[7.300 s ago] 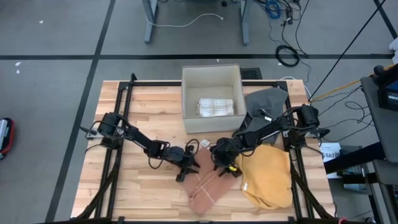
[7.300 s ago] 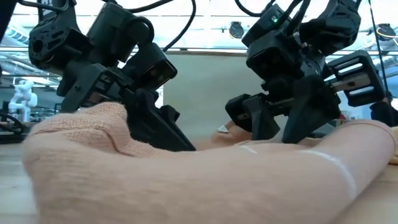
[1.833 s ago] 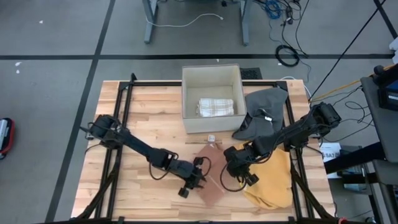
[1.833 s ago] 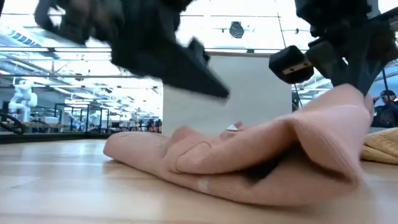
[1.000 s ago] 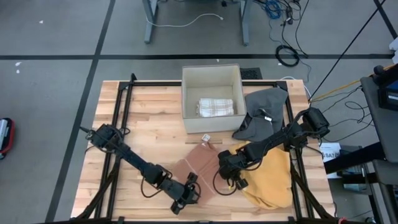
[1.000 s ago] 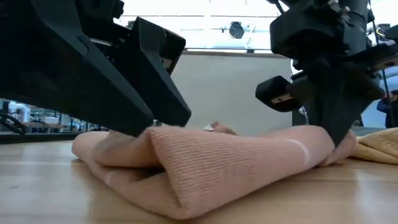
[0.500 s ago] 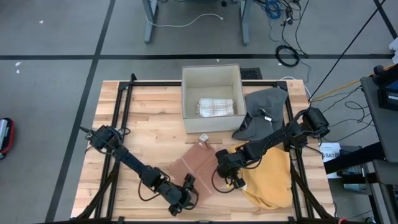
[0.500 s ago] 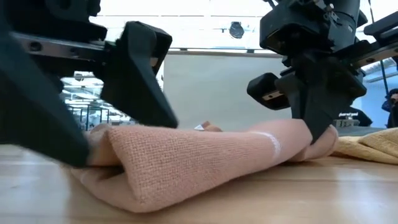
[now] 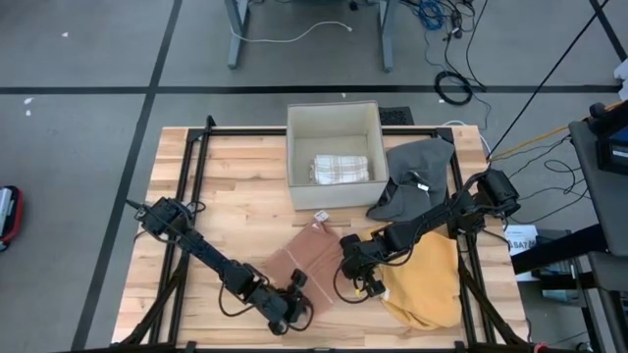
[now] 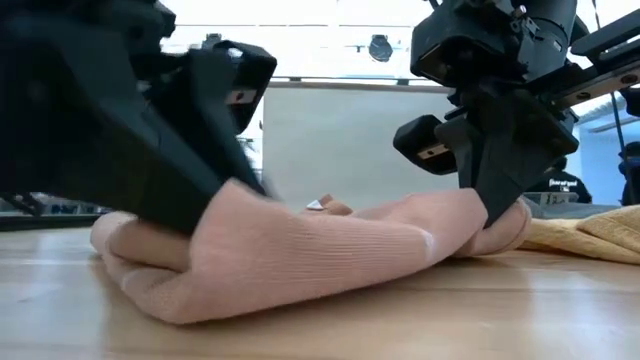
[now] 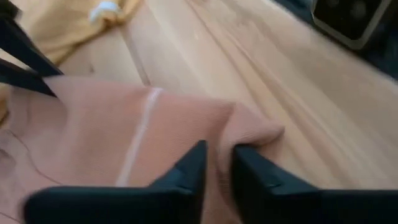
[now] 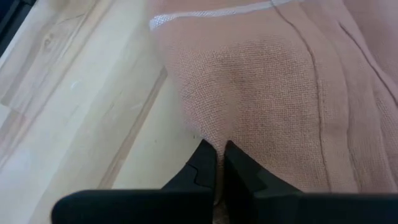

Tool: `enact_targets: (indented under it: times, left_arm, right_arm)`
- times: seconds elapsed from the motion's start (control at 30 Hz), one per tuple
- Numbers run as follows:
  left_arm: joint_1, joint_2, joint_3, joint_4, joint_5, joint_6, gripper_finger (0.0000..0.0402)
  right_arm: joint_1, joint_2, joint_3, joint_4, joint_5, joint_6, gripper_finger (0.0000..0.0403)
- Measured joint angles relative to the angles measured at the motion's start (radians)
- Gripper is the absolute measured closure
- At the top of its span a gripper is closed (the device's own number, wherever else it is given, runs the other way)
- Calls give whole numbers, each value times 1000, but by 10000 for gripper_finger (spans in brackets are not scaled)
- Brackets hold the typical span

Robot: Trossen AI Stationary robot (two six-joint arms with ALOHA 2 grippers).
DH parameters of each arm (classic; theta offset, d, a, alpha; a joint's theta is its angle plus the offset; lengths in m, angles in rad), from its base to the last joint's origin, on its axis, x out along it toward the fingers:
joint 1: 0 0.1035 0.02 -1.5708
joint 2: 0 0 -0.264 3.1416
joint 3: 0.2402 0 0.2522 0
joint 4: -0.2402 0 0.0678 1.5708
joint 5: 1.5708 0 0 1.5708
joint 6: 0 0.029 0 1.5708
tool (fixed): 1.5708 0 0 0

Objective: Fold towel
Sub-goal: Fold the light brown towel

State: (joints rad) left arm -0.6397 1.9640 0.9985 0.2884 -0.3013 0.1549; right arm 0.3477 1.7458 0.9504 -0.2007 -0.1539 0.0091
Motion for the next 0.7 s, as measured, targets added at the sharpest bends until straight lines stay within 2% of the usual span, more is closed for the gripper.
enact_targets:
  times: [0.07,0.13,0.4,0.7]
  left_arm:
    - [-7,0,0,-32,17,15,377]
    - [-15,0,0,-52,43,30,391]
    - [-46,-13,0,-49,99,29,396]
    - [-48,-128,0,-25,117,-10,398]
  right_arm:
    - [0,0,0,-3,-2,9,399]
    - [0,0,0,-4,-12,16,399]
    - [1,0,0,21,-255,87,399]
    - [1,-1,23,24,-523,111,399]
